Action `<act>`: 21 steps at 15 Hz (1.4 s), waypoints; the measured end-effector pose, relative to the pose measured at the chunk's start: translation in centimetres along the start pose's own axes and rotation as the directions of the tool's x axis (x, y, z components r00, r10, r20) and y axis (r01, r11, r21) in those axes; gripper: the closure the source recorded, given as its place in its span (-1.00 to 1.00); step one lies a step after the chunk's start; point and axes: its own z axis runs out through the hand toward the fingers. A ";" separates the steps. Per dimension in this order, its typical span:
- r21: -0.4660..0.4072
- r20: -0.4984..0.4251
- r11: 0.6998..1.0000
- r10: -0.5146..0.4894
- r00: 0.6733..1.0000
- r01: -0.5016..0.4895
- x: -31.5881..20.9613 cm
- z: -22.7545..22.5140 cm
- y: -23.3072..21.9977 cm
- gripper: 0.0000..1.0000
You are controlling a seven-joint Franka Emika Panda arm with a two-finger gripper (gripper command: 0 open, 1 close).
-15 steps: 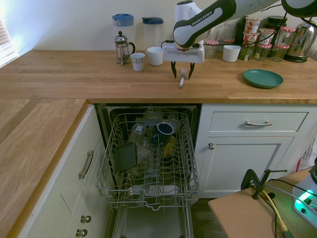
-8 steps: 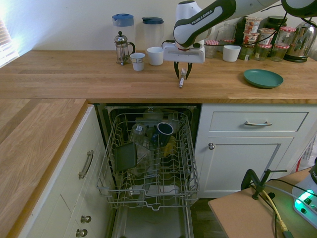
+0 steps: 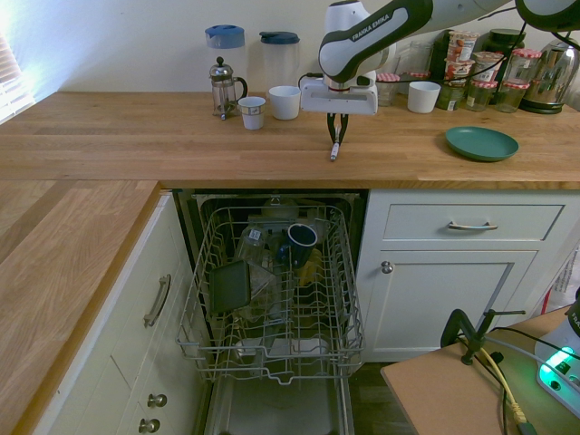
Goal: Put the fork in the dishwasher
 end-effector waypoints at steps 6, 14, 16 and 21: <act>0.044 -0.006 0.999 -0.023 1.000 0.024 -1.0 -4.6 2.0 1.00; 0.124 0.013 0.983 -0.140 0.990 0.138 -6.5 -9.3 11.0 1.00; 0.131 0.012 0.979 -0.156 0.988 0.153 -6.7 -9.4 11.0 1.00; 0.123 0.027 0.971 -0.210 0.977 0.205 -12.7 -8.3 14.1 1.00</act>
